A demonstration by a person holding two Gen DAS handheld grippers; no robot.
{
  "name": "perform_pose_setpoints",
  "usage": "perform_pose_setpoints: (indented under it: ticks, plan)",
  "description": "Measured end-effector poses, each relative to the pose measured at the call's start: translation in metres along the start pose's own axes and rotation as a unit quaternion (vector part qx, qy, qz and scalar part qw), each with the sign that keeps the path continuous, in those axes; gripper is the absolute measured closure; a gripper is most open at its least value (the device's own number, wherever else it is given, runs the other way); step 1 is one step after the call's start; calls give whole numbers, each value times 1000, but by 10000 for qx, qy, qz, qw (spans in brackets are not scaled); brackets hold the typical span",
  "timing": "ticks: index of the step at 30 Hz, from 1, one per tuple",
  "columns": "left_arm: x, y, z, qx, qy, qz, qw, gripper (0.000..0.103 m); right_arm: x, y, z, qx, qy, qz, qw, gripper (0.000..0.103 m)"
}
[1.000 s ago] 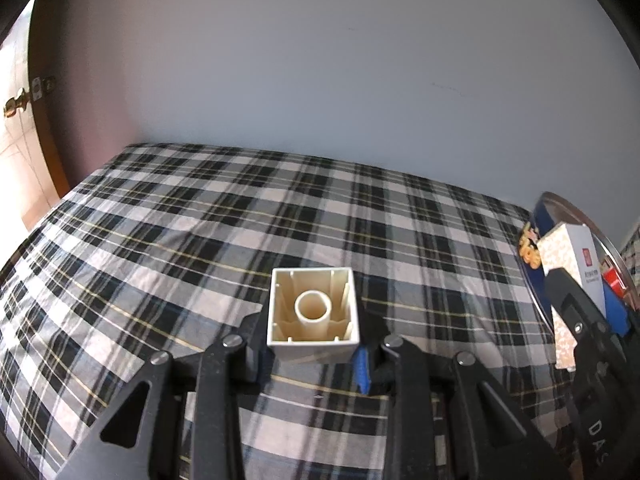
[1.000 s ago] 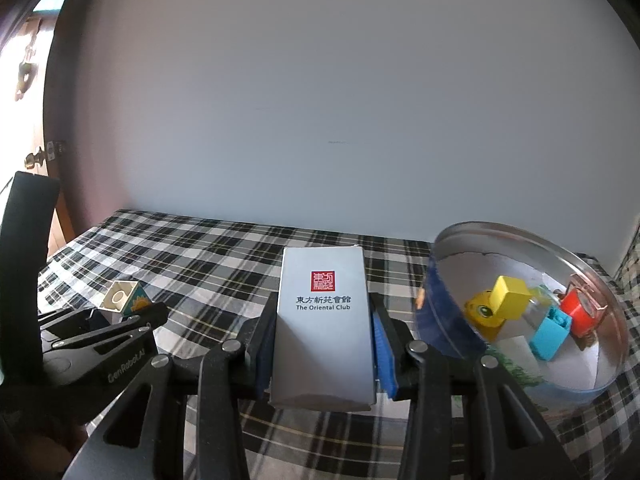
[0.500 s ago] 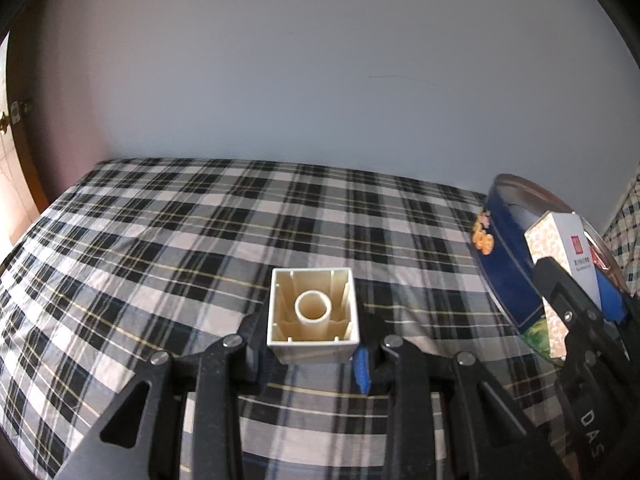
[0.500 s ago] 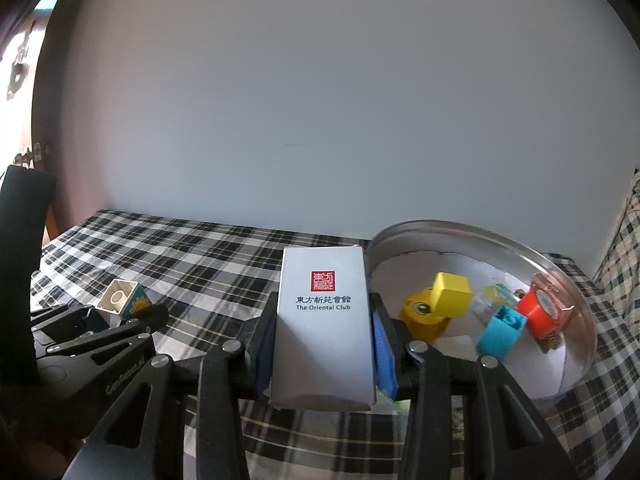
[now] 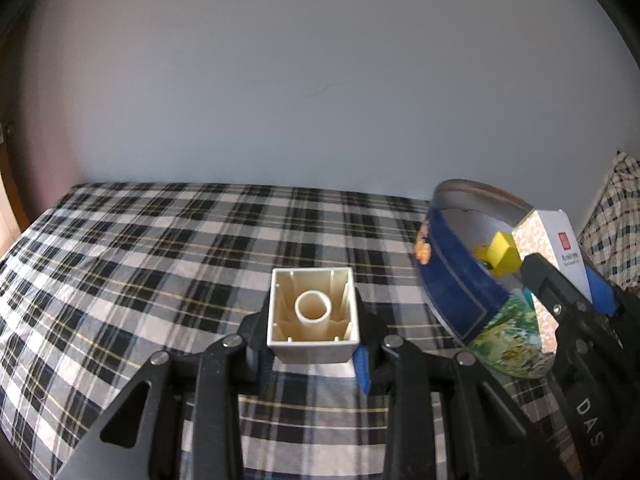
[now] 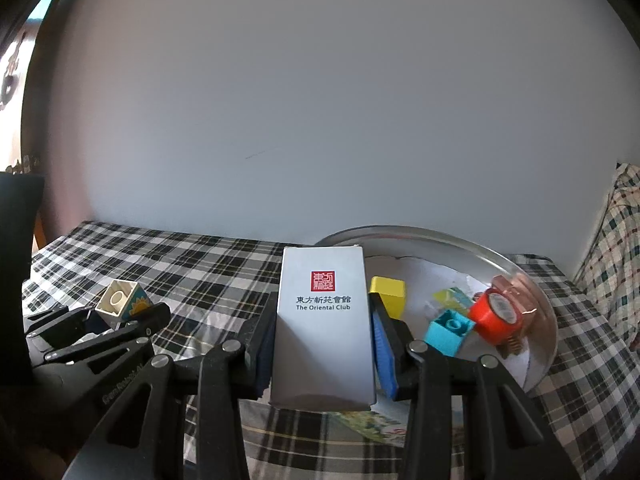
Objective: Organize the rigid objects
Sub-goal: 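Carry the white brick and white box over the tin with both grippers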
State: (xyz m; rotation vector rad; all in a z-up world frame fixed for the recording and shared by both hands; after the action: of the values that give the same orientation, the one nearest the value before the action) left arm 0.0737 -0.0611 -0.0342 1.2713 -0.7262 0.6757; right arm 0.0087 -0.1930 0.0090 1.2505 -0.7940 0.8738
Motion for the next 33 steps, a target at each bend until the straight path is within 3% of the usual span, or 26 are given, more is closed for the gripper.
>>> perform_pose_setpoints:
  ticks: [33]
  plan:
    - [19,-6,116,-744,-372,322,9960,73,14,-4,109,-612,-601,150,9962,59]
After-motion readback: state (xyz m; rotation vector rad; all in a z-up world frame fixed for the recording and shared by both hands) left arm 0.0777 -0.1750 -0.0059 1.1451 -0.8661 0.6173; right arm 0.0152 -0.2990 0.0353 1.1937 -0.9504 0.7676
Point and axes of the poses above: each gripper's, at about its wrist camera, not at the fingertips, and y roughly against the way its jaws point, z to its right, x to its top, the point moved 5 cm from there along -y, roughly the way its jaws point, and after that the axes turned 1 degree about y, right-handed, at the moved point
